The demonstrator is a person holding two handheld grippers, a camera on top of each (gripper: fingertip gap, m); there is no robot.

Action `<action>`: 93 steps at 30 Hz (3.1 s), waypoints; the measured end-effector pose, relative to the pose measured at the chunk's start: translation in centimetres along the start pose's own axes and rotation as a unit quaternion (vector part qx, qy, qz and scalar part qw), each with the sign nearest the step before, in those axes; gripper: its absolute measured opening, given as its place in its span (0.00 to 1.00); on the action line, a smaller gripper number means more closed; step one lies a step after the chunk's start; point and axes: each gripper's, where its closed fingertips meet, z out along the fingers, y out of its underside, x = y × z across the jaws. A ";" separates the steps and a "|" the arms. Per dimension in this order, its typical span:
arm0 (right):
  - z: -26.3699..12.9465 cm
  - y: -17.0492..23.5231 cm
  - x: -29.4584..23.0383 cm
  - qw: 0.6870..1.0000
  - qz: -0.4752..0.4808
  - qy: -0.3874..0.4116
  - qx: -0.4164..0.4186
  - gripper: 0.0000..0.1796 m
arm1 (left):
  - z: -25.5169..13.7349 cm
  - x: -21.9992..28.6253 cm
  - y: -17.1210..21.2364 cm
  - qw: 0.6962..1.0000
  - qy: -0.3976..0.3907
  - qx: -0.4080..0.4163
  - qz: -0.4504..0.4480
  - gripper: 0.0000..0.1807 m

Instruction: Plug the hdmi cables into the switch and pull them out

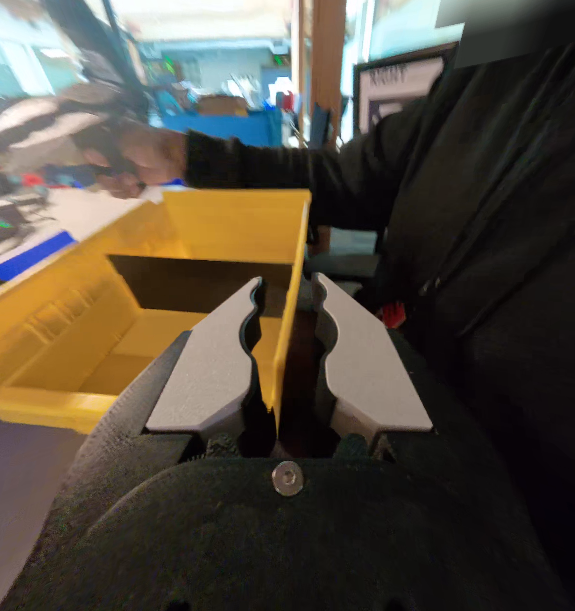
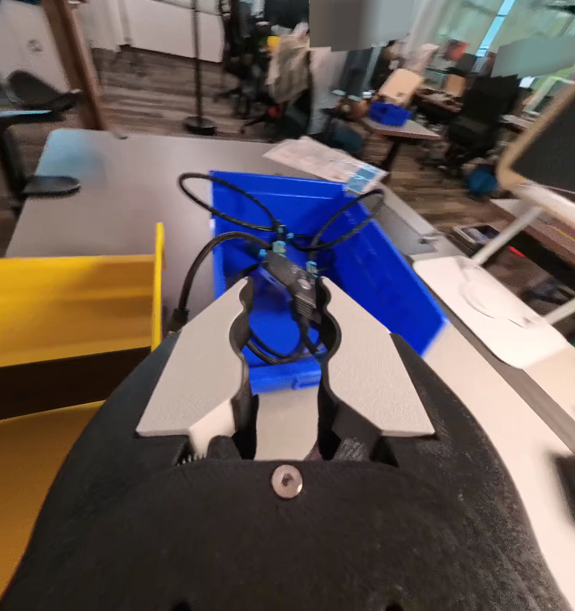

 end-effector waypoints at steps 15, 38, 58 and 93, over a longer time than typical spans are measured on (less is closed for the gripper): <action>-13.8 9.4 -11.8 0.969 0.146 0.109 -0.165 0.35 | -13.0 -32.1 3.2 0.826 -0.464 -0.103 -0.304 0.28; -12.1 6.3 -10.5 0.976 0.084 0.035 -0.199 0.29 | -12.8 -28.8 -1.7 0.845 -0.447 -0.241 -0.170 0.30; -5.8 10.5 -13.7 0.934 0.047 -0.028 -0.354 0.27 | -1.6 -25.8 3.9 0.842 -0.361 -0.379 -0.129 0.31; -9.0 15.0 -15.4 0.857 -0.175 -0.119 -0.469 0.26 | -5.9 -18.5 10.6 0.705 -0.258 -0.660 -0.036 0.16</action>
